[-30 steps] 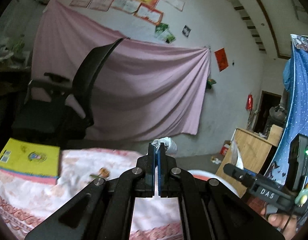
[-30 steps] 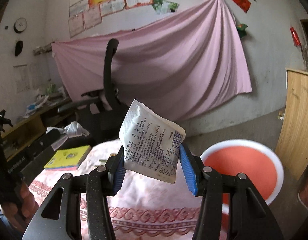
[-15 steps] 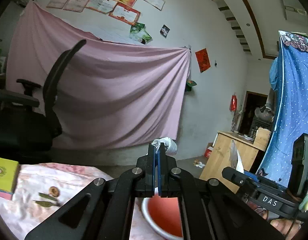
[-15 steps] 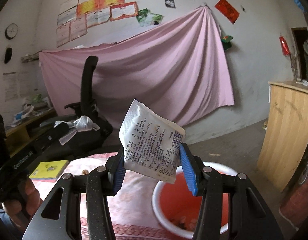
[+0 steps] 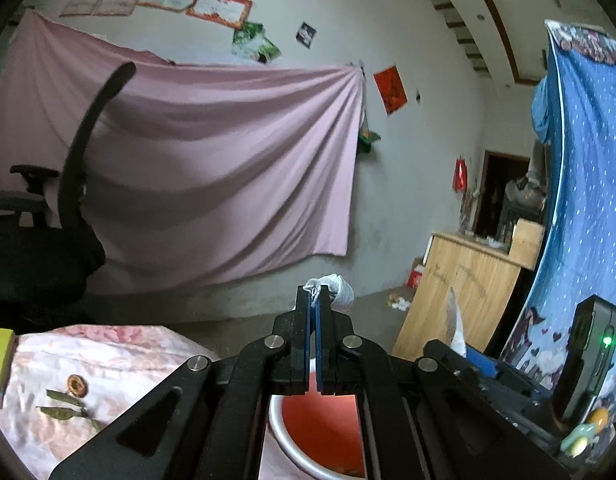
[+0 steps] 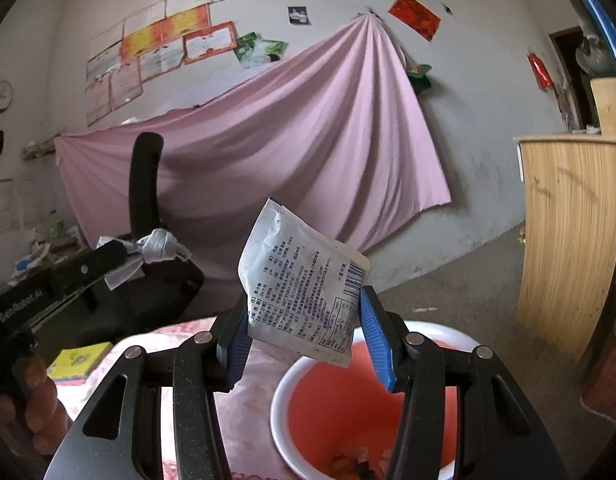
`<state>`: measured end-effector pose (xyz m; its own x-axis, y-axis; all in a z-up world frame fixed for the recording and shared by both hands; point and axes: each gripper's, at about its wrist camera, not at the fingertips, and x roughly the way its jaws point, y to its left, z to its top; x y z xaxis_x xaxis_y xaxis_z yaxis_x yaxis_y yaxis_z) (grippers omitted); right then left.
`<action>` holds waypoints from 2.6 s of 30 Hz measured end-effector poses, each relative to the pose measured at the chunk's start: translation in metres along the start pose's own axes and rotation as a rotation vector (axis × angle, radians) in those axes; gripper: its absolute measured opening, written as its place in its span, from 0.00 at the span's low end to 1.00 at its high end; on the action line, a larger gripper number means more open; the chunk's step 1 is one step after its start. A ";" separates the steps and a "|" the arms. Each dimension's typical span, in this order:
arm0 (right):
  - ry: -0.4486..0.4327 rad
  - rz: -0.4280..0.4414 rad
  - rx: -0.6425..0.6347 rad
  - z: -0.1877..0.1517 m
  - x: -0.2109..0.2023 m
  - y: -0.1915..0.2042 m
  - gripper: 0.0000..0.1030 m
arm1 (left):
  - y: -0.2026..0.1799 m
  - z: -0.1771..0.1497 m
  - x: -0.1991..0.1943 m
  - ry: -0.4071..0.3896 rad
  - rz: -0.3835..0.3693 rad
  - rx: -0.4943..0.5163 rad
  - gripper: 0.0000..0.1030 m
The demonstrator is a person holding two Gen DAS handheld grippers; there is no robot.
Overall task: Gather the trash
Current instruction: 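Lift and carry the white sachet and white wrapper over the orange basin, then open both tools to drop the items into the basin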
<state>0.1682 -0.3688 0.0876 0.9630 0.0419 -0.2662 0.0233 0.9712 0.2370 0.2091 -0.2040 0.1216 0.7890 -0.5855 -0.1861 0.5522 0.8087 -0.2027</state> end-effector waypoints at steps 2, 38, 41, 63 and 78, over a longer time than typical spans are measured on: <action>0.022 -0.004 -0.002 -0.007 0.009 -0.006 0.47 | -0.003 -0.007 0.014 0.039 -0.007 -0.007 0.00; 0.342 -0.096 0.147 -0.044 0.063 -0.074 0.49 | -0.002 -0.069 0.149 0.574 -0.097 -0.147 0.00; 0.364 -0.097 0.161 -0.047 0.065 -0.076 0.49 | 0.001 -0.070 0.155 0.604 -0.094 -0.170 0.00; 0.371 -0.101 0.172 -0.050 0.066 -0.078 0.59 | 0.011 -0.064 0.146 0.601 -0.045 -0.185 0.29; 0.276 -0.122 0.094 -0.038 0.056 -0.063 0.74 | 0.023 -0.040 0.103 0.490 0.011 -0.145 0.44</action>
<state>0.2108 -0.4189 0.0218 0.8424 0.0007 -0.5389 0.1716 0.9476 0.2694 0.2925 -0.2483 0.0593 0.5563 -0.5635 -0.6108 0.4742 0.8188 -0.3235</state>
